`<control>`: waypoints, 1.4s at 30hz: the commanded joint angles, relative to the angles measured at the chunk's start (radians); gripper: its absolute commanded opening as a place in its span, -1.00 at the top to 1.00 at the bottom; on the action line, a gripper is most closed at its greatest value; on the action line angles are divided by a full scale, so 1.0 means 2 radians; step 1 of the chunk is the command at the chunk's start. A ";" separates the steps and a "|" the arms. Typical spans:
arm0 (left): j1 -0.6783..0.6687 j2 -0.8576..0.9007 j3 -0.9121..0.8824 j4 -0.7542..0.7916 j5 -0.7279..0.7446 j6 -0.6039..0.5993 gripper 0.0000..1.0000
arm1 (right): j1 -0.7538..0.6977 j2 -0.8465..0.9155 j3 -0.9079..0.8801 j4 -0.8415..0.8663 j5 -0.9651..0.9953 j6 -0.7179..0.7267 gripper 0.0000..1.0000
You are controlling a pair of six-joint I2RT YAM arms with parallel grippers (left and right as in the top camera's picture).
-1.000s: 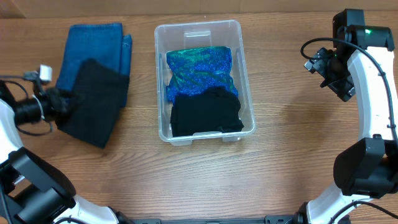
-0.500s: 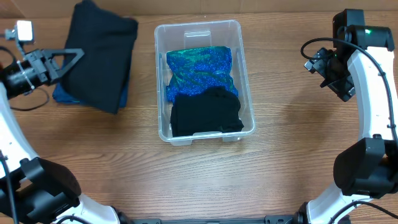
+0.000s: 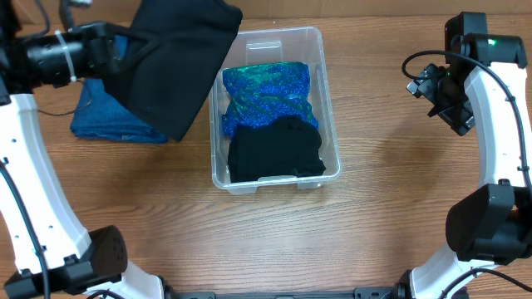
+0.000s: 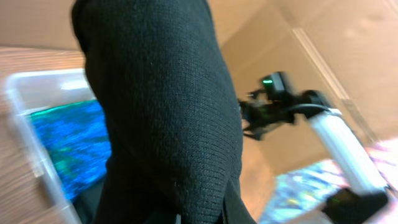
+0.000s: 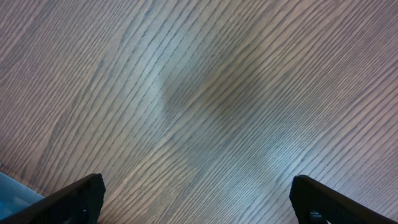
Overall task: Pack container
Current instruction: 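Lift the black cloth with the left gripper and swing it over the container, then lower the black cloth into the container with the left gripper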
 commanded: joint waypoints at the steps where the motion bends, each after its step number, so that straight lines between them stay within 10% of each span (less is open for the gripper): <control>1: -0.060 -0.018 0.057 0.031 -0.112 -0.118 0.92 | -0.002 -0.010 -0.001 0.002 0.007 0.002 -1.00; 13: -0.312 -0.003 0.058 0.097 -0.481 -0.432 0.92 | -0.002 -0.010 -0.001 0.002 0.007 0.003 -1.00; 20: -0.358 0.054 0.056 0.093 -0.498 -0.500 0.92 | -0.002 -0.010 -0.001 0.002 0.007 0.003 -1.00; 42: -0.371 0.205 0.056 0.206 -0.456 -0.436 0.92 | -0.002 -0.010 -0.001 0.002 0.007 0.002 -1.00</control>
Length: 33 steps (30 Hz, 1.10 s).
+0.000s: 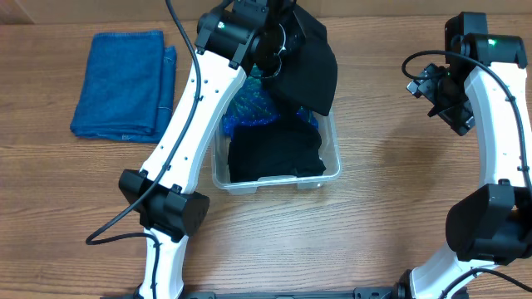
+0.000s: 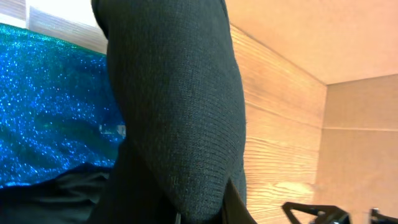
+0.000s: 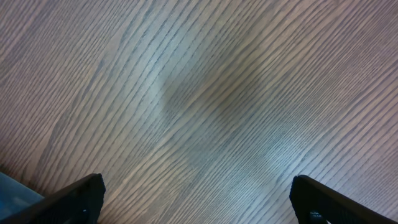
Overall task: Pack container
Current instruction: 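Lower the black cloth into the container with the left gripper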
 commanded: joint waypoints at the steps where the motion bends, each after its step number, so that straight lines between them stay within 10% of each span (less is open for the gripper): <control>1: -0.004 0.013 0.011 0.007 0.010 0.059 0.92 | -0.001 -0.010 -0.001 0.002 0.007 0.002 -1.00; 6: -0.002 0.014 0.011 0.006 0.007 0.154 0.92 | -0.001 -0.010 -0.001 0.002 0.007 0.002 -1.00; 19: -0.004 0.015 0.011 -0.016 0.052 0.089 0.92 | -0.001 -0.010 -0.001 0.002 0.007 0.002 -1.00; 26: 0.004 0.015 0.011 -0.053 0.046 0.382 0.92 | -0.001 -0.010 -0.001 0.002 0.007 0.002 -1.00; 33: 0.043 0.015 0.011 -0.095 0.061 0.532 0.92 | -0.001 -0.010 -0.001 0.002 0.007 0.002 -1.00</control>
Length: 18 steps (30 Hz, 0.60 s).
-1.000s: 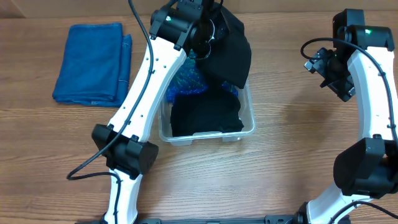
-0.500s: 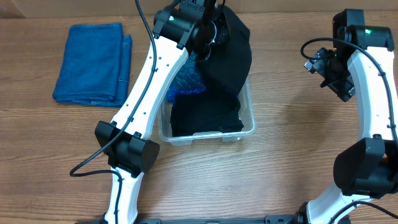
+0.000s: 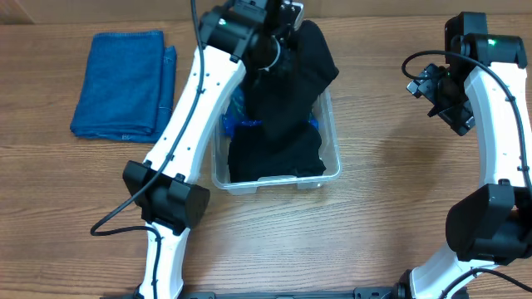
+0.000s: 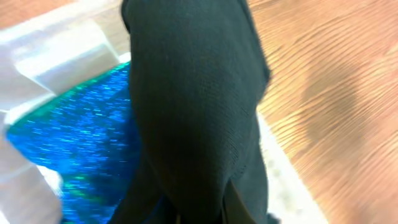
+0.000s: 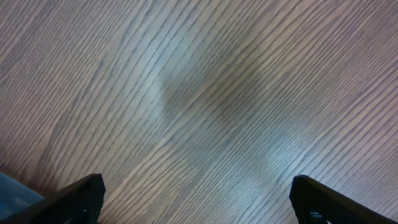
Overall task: Pack container
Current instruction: 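Lower the black cloth into the container with the left gripper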
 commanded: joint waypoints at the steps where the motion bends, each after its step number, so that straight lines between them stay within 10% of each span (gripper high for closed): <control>1: 0.024 -0.006 0.011 -0.025 0.024 0.126 0.92 | -0.001 -0.010 -0.001 0.002 0.007 0.002 -1.00; 18: 0.027 -0.006 0.011 -0.129 0.129 0.249 0.92 | -0.001 -0.010 -0.001 0.002 0.007 0.002 -1.00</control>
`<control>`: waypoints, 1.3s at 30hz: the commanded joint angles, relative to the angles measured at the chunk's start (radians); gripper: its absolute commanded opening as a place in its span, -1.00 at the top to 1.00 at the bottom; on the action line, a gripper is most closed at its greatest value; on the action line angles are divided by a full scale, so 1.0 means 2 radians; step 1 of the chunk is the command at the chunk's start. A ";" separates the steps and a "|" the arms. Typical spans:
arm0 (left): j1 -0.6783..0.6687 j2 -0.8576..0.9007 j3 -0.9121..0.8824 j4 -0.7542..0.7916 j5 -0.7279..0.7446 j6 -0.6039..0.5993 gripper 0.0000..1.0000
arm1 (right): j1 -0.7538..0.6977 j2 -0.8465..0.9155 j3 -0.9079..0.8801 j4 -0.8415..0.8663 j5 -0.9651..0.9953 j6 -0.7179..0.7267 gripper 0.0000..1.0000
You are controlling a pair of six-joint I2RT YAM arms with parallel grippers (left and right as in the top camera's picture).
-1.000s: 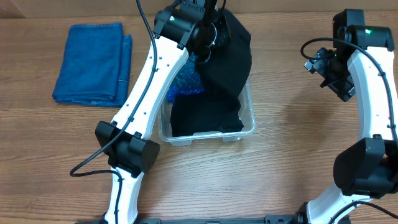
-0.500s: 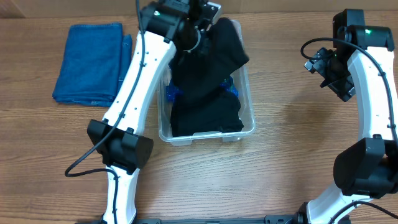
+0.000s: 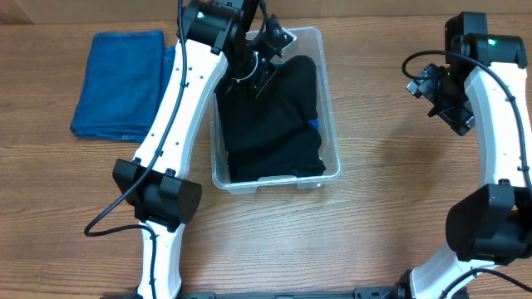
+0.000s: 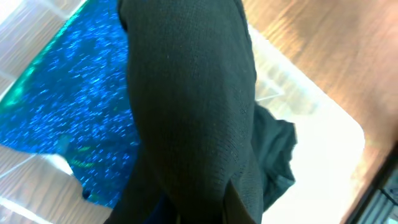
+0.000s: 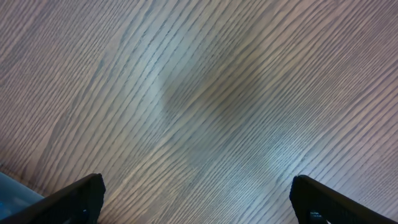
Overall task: Pack container
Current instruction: 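Lower the black cloth into the container with the left gripper, then release and push the black cloth down into the container with left gripper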
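A clear plastic container (image 3: 331,141) stands mid-table. A black garment (image 3: 283,100) lies spread over its back half, with my left gripper (image 3: 253,71) shut on its left edge. In the left wrist view the black garment (image 4: 186,106) hangs from the jaws over a sparkly blue-green cloth (image 4: 68,106). Another black folded cloth (image 3: 274,158) fills the container's front. My right gripper (image 5: 198,199) is open, high over bare wood to the right of the container.
A folded blue towel (image 3: 120,83) lies on the wooden table (image 3: 391,216) at the back left. The left arm reaches over the container's back left corner. The right arm stands at the table's right side.
The black garment has come down from hanging over the container's back to lying spread inside it, covering most of the blue-green cloth. My left gripper is lower and further left. The right arm is unchanged.
My left gripper held the black garment aloft left of the container, above the blue towel. Then it held it over the container's back right, then draped over the back half. Now the garment lies in the container, still gripped. The right gripper stayed open throughout.
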 commanded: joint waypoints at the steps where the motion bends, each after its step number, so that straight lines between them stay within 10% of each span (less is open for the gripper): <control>1: -0.002 -0.006 0.011 -0.007 0.056 0.026 0.92 | -0.001 -0.010 -0.001 0.002 0.006 0.002 -1.00; 21: 0.002 -0.005 0.010 -0.002 0.057 0.034 0.92 | -0.001 -0.010 -0.001 0.002 0.006 0.002 -1.00; 33: 0.021 0.084 0.010 0.013 0.042 0.031 0.25 | -0.001 -0.010 -0.001 0.002 0.006 0.002 -1.00; 39: 0.043 0.099 0.010 0.063 0.015 0.029 0.24 | -0.001 -0.010 -0.001 0.002 0.006 0.002 -1.00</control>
